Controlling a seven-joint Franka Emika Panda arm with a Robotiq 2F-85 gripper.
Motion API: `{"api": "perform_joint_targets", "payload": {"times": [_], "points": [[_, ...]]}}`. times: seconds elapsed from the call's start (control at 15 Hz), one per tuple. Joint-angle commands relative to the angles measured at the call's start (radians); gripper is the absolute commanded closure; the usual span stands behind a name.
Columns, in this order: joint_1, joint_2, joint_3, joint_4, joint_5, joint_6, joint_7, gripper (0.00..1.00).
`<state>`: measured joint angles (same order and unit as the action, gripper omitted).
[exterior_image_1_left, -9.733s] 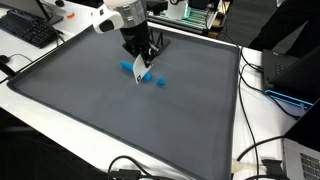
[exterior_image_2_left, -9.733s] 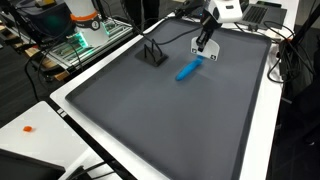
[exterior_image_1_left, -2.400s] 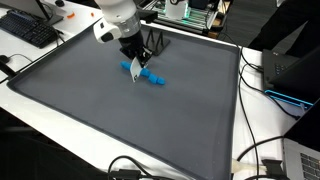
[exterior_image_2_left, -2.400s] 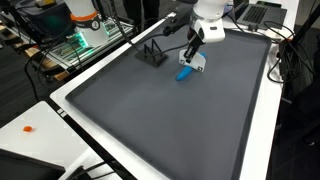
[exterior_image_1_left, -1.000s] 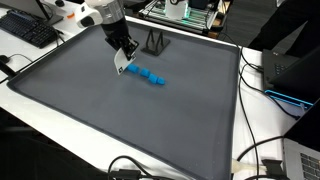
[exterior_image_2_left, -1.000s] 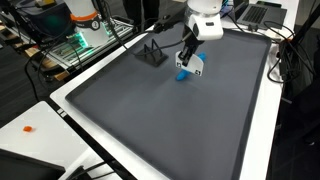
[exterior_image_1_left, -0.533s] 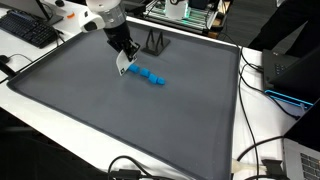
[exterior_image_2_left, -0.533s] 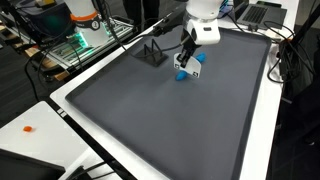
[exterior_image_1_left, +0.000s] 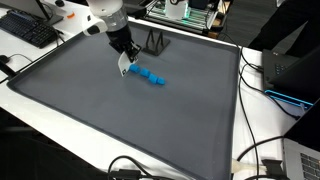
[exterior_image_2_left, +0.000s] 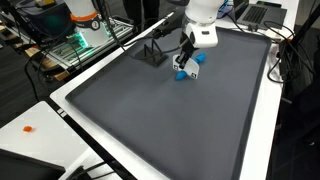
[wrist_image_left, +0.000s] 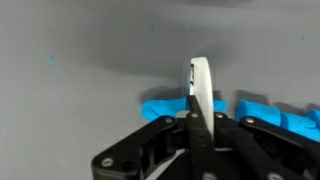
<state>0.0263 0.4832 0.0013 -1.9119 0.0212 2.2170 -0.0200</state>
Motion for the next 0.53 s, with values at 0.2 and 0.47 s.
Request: {"api": "perform_joint_targets", "payload": {"times": [0.2,0.47], "points": [[-0.019,0.03,0.026,-0.026,0.039,0.037,-0.022,0.99],[-0.028,0.025,0.036,-0.026,0.077,0.036,-0.028,0.99]]}}
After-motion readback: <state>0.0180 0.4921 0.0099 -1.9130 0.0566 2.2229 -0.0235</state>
